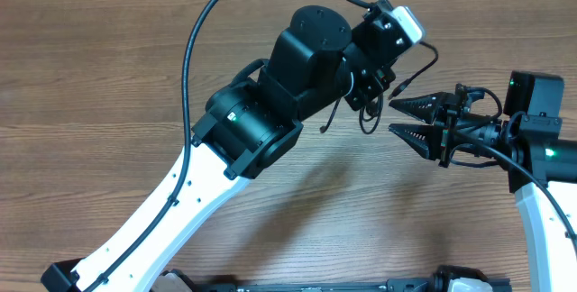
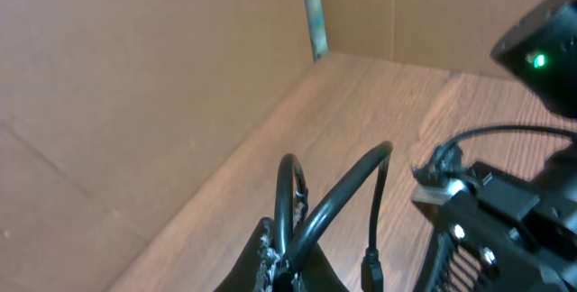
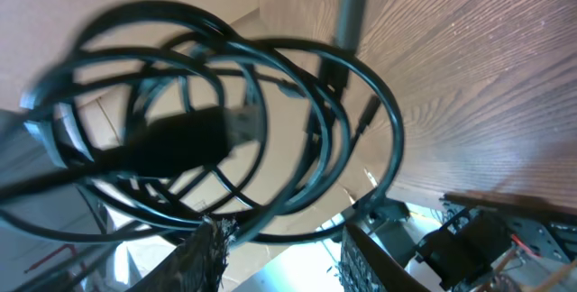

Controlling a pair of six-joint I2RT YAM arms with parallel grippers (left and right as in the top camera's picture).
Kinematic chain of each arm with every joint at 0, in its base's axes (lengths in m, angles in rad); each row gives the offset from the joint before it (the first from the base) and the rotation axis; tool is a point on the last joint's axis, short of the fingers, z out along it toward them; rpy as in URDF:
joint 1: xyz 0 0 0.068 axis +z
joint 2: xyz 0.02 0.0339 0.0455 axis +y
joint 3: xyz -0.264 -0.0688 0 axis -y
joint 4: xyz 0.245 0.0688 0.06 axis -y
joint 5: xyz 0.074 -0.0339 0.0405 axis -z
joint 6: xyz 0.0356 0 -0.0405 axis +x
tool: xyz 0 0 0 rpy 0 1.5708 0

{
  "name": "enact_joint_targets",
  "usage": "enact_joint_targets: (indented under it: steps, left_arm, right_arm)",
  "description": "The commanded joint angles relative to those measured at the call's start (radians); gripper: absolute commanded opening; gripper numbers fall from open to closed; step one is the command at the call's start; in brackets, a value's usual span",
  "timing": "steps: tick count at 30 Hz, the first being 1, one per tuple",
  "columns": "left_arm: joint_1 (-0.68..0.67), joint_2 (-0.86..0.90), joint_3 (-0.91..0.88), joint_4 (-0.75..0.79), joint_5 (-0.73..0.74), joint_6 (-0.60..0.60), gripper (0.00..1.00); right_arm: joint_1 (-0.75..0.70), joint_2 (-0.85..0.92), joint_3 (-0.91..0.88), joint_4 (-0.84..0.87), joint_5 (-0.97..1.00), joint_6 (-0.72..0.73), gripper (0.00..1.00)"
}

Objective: Untangle cables

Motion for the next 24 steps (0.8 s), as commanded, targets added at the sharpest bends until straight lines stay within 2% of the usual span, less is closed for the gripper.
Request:
enact_joint_targets:
  steps: [1,10,24]
  left_arm:
    - [-0.013,0.028,0.013,0.035,0.012,-0.004,0.04]
    - [-0.035,0.048,0.013,0.103,0.062,-0.022,0.04]
    - [-0.035,0.048,0.013,0.092,0.119,-0.022,0.04]
  right_arm:
    - [0.006,-0.004,0.017,0.006,-0.030,-0.003,0.40]
    - [0.003,0.016,0.017,0.007,-0.012,0.005,0.35]
    - [0.003,0.058,0.017,0.007,-0.005,0.005,0.31]
